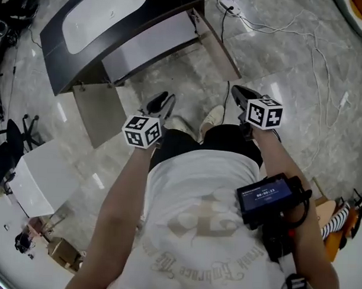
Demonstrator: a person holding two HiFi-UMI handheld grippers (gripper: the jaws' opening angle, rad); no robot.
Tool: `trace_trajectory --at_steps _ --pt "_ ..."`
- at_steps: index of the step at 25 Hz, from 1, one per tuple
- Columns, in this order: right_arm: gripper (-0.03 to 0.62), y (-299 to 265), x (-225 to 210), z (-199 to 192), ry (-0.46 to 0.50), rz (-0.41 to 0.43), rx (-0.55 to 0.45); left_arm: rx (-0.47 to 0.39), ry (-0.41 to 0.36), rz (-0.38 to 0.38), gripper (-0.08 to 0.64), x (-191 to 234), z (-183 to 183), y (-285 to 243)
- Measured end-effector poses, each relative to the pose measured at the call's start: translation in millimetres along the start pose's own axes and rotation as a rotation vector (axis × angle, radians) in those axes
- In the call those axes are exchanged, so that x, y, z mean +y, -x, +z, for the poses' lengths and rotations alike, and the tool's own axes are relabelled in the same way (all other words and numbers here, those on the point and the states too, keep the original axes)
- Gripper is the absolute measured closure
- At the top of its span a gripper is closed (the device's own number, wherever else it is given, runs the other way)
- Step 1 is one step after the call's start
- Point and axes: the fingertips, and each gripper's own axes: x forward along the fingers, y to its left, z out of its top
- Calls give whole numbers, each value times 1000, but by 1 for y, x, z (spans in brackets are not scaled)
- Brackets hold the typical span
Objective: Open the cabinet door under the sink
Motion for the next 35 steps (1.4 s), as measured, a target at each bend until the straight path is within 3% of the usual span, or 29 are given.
trace_trajectory --at_steps 2,7,12,16,22,35 --pt "578 -19 32 9 29 64 4 -46 32 64 488 22 2 33" --pt "578 -26 109 30 167 255 -1 -145 96 164 543 29 -5 89" --pt "578 -37 219 35 319 394 -32 -245 73 204 551 46 -4 172" --pt "578 -29 263 42 382 468 -46 -261 74 210 551 37 -2 201" --pt "578 -18 290 35 448 495 -52 -290 56 207 551 31 8 228" --pt "580 -6 278 19 440 400 -95 -259 -3 134 551 31 14 225"
